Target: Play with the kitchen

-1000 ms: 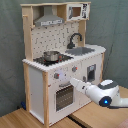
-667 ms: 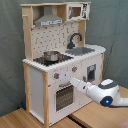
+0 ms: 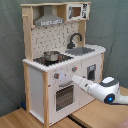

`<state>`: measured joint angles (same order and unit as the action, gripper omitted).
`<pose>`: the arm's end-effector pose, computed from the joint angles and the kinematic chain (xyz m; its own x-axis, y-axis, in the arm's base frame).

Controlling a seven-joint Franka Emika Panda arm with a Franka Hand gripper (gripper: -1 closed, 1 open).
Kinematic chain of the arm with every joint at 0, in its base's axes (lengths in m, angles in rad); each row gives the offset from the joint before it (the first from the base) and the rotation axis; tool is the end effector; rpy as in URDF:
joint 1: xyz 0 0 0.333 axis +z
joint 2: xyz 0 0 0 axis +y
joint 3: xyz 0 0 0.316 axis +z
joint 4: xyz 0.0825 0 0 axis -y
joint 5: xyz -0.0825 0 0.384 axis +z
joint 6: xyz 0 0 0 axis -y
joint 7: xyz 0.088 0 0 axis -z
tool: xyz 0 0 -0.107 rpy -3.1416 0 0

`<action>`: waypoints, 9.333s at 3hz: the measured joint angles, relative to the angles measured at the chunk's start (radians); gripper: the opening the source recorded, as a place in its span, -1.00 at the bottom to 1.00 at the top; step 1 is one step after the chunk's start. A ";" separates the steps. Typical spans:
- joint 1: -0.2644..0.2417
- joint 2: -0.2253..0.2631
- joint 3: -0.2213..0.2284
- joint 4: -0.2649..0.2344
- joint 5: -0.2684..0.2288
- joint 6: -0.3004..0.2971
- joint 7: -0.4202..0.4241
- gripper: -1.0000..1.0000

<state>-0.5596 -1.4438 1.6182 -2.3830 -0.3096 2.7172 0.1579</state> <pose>0.2561 0.4560 0.3001 0.2001 0.9717 -0.1258 0.0350 0.1213 0.9920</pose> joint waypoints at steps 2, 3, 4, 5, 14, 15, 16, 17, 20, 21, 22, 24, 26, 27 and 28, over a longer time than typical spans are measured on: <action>0.018 -0.049 -0.035 -0.060 0.000 0.149 0.169 1.00; 0.027 -0.060 -0.041 -0.082 0.000 0.203 0.266 1.00; 0.032 -0.065 -0.037 -0.098 0.000 0.242 0.366 1.00; 0.034 -0.067 -0.027 -0.112 0.000 0.268 0.474 1.00; -0.199 -0.084 0.057 -0.009 -0.004 0.298 1.211 1.00; -0.228 -0.084 0.066 0.025 -0.030 0.298 1.116 1.00; -0.228 -0.084 0.064 0.033 -0.030 0.298 1.010 1.00; -0.176 -0.077 0.068 0.000 -0.030 0.267 0.934 1.00; -0.068 -0.047 0.049 -0.048 -0.030 0.136 0.642 1.00; -0.045 -0.035 0.022 -0.047 -0.030 0.103 0.536 1.00; -0.024 -0.028 -0.004 -0.043 -0.030 0.080 0.427 1.00; -0.007 -0.025 -0.023 -0.016 -0.030 0.066 0.199 1.00; -0.015 -0.026 -0.032 0.031 -0.030 0.060 -0.043 1.00; -0.024 -0.025 -0.045 0.047 -0.030 0.064 -0.160 1.00; -0.041 -0.025 -0.049 0.060 -0.030 0.081 -0.265 1.00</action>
<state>-0.6003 -1.4691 1.5687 -2.3226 -0.3395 2.7979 -0.1067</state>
